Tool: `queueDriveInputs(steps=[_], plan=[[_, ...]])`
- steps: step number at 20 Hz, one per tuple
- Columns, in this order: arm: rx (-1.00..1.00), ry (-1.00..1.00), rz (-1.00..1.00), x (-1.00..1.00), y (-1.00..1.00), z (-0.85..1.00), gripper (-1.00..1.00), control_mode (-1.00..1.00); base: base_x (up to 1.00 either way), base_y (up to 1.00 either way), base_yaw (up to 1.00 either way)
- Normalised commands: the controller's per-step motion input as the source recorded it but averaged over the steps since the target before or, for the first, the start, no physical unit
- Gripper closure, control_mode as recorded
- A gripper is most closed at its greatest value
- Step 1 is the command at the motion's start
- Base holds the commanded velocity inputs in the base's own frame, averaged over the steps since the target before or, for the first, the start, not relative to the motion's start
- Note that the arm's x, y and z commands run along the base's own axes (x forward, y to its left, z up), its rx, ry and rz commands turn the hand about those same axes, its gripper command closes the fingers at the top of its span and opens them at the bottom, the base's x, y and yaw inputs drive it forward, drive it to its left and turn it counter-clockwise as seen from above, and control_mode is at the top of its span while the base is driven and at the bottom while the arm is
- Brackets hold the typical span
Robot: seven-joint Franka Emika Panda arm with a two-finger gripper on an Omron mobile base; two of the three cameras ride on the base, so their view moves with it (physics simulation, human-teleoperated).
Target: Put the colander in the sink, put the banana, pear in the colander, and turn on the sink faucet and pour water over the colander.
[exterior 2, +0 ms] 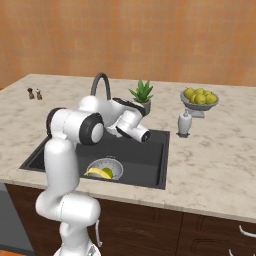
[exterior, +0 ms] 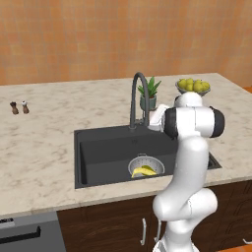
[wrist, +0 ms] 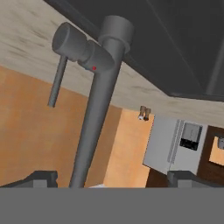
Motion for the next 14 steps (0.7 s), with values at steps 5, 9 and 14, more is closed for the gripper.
queueDriveInputs(steps=[5,9,14], plan=[[0.0,0.01,0.01,0.54,0.0,-0.3,-1.0,-1.0,0.0,0.0,0.0],[0.0,0.0,0.0,0.51,-0.01,-0.26,-1.0,-1.0,0.0,0.0,0.0],[0.0,0.0,0.0,0.46,-0.01,-0.18,-1.0,-1.0,0.0,0.0,0.0]])
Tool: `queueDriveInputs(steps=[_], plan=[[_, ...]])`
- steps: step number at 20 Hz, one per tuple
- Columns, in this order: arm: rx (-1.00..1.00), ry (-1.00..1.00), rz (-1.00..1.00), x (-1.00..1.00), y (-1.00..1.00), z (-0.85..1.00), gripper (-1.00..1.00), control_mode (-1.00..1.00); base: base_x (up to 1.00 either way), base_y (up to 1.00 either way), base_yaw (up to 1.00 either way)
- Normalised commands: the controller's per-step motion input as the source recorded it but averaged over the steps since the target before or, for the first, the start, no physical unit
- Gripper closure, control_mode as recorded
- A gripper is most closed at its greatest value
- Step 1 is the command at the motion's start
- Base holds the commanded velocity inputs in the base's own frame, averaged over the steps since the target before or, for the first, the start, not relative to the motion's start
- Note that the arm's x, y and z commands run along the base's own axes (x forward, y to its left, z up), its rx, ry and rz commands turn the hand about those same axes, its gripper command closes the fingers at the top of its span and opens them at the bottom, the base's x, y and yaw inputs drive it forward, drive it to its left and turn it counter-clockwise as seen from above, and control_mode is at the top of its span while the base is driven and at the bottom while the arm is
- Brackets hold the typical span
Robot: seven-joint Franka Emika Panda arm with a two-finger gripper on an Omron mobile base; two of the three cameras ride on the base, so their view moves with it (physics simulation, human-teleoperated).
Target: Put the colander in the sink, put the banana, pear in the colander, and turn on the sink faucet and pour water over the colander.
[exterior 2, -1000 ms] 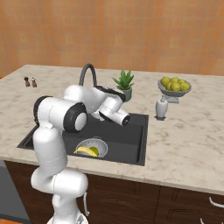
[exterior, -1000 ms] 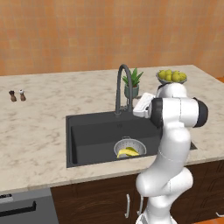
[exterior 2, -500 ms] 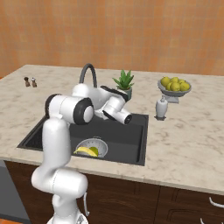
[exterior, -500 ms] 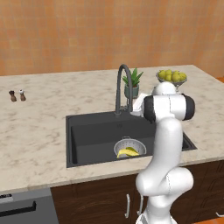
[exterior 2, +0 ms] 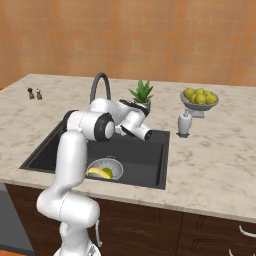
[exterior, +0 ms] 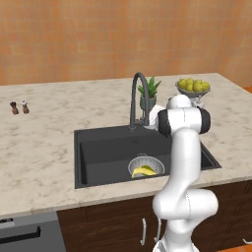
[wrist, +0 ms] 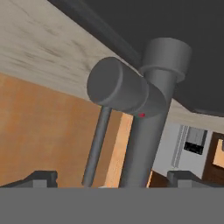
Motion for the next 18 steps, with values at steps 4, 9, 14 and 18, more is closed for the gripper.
queueDriveInputs(steps=[4,9,14,18], plan=[[0.0,0.0,0.0,0.42,0.0,-0.15,-1.0,-1.0,0.0,0.0,0.0],[0.0,0.04,0.0,0.49,0.0,-0.27,-1.0,-1.0,0.0,0.0,0.0],[0.0,0.01,0.0,0.3,0.0,-0.13,1.0,-1.0,0.0,0.0,0.0],[0.0,0.0,0.0,0.18,-0.01,0.0,1.0,-1.0,0.0,0.0,0.0]])
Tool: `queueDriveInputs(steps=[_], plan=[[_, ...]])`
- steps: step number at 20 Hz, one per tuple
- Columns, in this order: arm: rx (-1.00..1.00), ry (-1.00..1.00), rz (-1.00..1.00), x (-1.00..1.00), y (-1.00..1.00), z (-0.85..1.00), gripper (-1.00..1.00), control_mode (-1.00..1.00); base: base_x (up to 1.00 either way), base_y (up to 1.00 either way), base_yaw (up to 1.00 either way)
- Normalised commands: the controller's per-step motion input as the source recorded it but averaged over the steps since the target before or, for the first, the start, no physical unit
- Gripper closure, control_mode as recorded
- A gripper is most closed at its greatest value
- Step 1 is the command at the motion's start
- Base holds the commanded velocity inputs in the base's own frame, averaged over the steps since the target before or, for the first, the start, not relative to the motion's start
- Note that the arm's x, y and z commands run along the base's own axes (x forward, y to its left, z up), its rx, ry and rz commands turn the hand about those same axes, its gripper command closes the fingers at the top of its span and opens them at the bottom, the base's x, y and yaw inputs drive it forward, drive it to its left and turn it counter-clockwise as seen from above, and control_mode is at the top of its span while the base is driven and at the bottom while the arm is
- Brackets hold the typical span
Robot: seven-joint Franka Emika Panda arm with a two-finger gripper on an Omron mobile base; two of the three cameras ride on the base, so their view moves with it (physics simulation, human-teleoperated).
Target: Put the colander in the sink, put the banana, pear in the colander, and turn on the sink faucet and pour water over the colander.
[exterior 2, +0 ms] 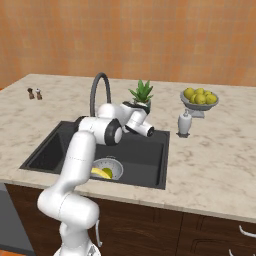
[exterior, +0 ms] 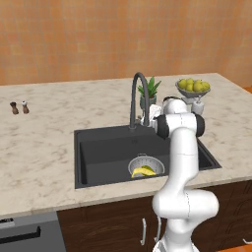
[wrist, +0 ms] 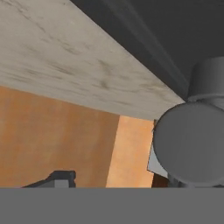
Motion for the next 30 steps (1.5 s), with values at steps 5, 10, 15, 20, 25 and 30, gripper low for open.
queueDriveInputs(steps=[5,10,15,20,25,30], plan=[[0.01,0.0,-0.07,0.1,-0.13,0.0,1.0,-1.0,0.0,0.0,0.0],[0.03,0.0,-0.17,0.11,-0.29,0.0,1.0,-1.0,0.0,0.0,0.0],[0.03,0.0,-0.17,0.39,-0.72,0.13,1.0,-1.0,0.0,0.0,0.0],[0.15,0.02,-0.02,0.48,-1.0,0.16,1.0,-1.0,0.0,0.0,0.0],[0.22,0.05,0.0,0.49,-1.0,0.11,1.0,-1.0,0.0,0.0,0.0],[0.09,0.2,-0.03,0.59,-1.0,0.0,1.0,-1.0,0.0,0.0,0.0]])
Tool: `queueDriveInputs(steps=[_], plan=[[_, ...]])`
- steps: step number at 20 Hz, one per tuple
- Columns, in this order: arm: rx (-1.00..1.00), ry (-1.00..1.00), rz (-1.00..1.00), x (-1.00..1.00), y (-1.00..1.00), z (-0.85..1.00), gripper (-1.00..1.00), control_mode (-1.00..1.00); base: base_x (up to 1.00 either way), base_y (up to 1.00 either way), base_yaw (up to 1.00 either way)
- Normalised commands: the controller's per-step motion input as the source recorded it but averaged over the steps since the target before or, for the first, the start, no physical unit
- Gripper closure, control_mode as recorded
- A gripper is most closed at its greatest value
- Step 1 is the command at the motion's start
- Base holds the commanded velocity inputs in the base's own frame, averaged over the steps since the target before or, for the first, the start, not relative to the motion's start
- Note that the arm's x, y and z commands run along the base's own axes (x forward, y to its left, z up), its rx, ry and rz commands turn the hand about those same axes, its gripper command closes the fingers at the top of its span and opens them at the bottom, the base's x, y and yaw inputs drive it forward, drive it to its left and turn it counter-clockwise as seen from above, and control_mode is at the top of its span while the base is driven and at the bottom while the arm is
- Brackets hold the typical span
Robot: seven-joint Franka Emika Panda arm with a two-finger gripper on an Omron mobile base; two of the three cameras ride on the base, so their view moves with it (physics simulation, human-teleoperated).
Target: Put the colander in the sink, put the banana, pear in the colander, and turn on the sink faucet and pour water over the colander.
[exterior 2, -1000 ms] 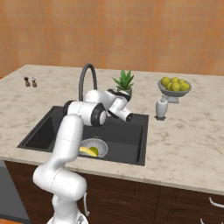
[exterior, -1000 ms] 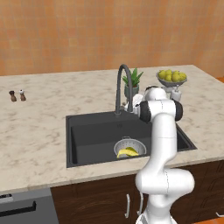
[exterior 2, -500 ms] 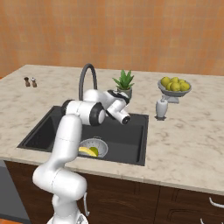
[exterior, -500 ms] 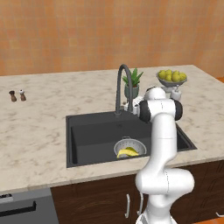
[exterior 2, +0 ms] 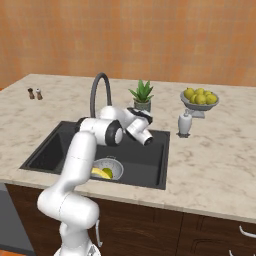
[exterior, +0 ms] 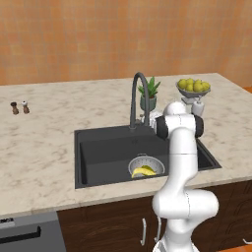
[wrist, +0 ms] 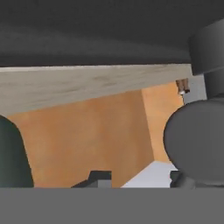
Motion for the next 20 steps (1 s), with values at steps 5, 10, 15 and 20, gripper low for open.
queueDriveInputs(steps=[5,10,15,20], plan=[[0.0,0.23,-0.07,0.45,-1.0,0.04,1.0,-1.0,0.0,0.0,0.0],[0.0,-0.04,-0.03,-0.2,-0.61,0.91,1.0,-1.0,0.0,0.0,0.0],[-0.14,-0.42,0.0,-0.91,0.14,1.0,1.0,-1.0,0.0,0.0,0.0],[-0.44,-0.68,0.0,-1.0,0.43,0.82,1.0,-1.0,0.0,0.0,0.0]])
